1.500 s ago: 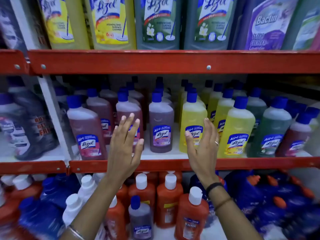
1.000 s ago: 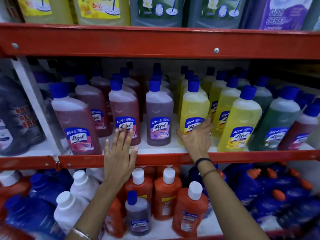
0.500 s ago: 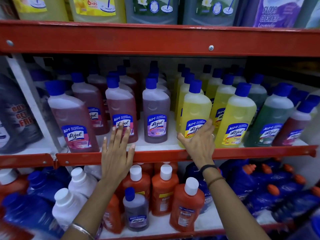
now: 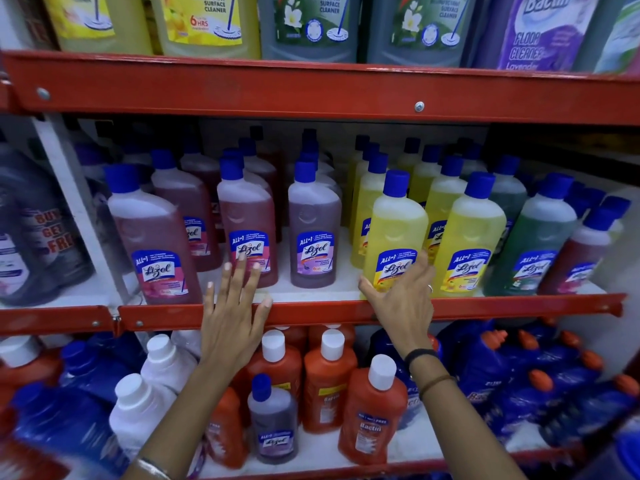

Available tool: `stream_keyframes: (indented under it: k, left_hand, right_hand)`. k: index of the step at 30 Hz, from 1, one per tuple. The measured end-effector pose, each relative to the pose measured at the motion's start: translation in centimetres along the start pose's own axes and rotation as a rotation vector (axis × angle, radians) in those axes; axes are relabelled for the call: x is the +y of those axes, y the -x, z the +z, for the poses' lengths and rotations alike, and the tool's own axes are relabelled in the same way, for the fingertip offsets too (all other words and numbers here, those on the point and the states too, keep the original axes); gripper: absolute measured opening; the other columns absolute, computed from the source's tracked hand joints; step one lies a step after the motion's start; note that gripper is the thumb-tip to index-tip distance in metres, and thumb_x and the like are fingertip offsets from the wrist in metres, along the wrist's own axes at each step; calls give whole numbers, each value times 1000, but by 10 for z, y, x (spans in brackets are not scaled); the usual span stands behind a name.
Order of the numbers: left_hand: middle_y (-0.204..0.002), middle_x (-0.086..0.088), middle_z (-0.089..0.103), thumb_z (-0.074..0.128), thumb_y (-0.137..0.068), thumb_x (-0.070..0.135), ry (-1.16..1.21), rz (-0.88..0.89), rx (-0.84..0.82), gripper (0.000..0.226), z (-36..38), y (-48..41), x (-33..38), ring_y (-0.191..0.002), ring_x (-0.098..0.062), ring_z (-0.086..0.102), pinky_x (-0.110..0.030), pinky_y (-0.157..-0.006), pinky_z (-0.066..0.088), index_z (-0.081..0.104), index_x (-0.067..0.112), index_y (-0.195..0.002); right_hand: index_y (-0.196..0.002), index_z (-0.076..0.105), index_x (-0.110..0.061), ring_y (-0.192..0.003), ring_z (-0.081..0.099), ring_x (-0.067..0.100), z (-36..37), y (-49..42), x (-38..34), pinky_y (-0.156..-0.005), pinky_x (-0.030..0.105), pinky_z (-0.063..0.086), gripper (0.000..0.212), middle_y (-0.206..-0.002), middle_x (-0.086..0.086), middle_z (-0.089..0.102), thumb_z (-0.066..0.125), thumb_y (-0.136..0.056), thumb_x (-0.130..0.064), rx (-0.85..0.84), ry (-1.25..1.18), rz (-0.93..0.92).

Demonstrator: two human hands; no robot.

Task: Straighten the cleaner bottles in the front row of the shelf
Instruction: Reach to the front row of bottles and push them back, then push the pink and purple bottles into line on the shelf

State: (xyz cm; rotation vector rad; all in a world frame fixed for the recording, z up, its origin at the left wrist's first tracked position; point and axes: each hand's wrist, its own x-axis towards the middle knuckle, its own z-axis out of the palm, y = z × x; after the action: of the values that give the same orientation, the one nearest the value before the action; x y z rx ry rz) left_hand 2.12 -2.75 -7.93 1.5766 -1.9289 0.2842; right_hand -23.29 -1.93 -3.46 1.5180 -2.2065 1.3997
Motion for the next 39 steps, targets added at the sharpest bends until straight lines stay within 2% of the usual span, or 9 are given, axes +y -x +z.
stream_keyframes:
  k: [2,4,6,9,11,14,17,34,39]
  left_hand:
    - [-160,-2,13,23,-93,53,-52,22,-12,64,1,9,-8,-147,-25,9,-50,-115,11,12,27,-150]
    - [-160,-4,14,19,-94,55,-101,33,-23,63,2,14,-16,-147,-27,7,-48,-115,7,12,26,-150]
    - [-159,-5,15,16,-94,57,-119,35,-32,63,3,16,-22,-147,-26,4,-43,-116,-2,12,27,-150]
    - [-159,-5,15,19,-94,57,-127,52,-45,64,2,16,-26,-147,-23,-3,-39,-116,-8,10,27,-150]
    - [-160,-1,9,20,-93,58,-129,62,-48,65,4,16,-28,-147,-21,-7,-40,-116,-9,8,28,-150]
    - [-161,7,-6,16,-93,60,-123,67,-49,65,6,14,-30,-147,-19,-10,-38,-115,-13,5,30,-150]
    - [-161,6,-5,14,-93,63,-109,66,-44,66,7,13,-30,-147,-20,-10,-39,-115,-13,5,30,-150]
    - [-158,12,-18,20,-92,61,-82,81,-68,69,5,14,-31,-146,-19,-15,-37,-113,-20,-1,30,-149]
    - [-160,-1,6,18,-93,61,-94,112,-97,68,-3,18,-33,-147,-23,-1,-36,-115,-11,4,27,-150]
  right_hand:
    - [-135,23,-2,-115,42,40,1,16,0,-90,50,48,100,-128,25,38,73,-64,-52,133,-5,-55]
    - [-129,31,-2,-119,36,33,4,35,-6,-101,44,40,84,-129,21,34,71,-70,-47,255,-86,-180]
    - [-125,37,-4,-117,37,29,12,50,-23,-106,30,31,70,-127,12,33,69,-74,-39,237,-221,-297]
    - [-127,39,-4,-117,39,24,26,53,-57,-98,11,26,66,-127,15,41,70,-76,-33,91,-318,-333]
    - [-133,33,-3,-120,40,25,36,44,-78,-94,15,30,74,-131,19,42,69,-77,-37,21,-277,-257]
    - [-139,23,0,-117,44,36,54,23,-99,-97,33,37,99,-130,23,41,72,-68,-48,-30,-152,-94]
    - [-141,14,-1,-112,47,42,68,9,-109,-95,43,43,115,-129,25,39,79,-58,-47,-111,-134,7]
    - [-138,17,3,-109,51,42,41,41,-101,-83,42,47,105,-130,24,41,72,-66,-49,-59,-33,-30]
    - [-140,13,1,-112,50,43,37,48,-98,-83,43,48,106,-134,24,38,71,-67,-50,-68,-42,-20]
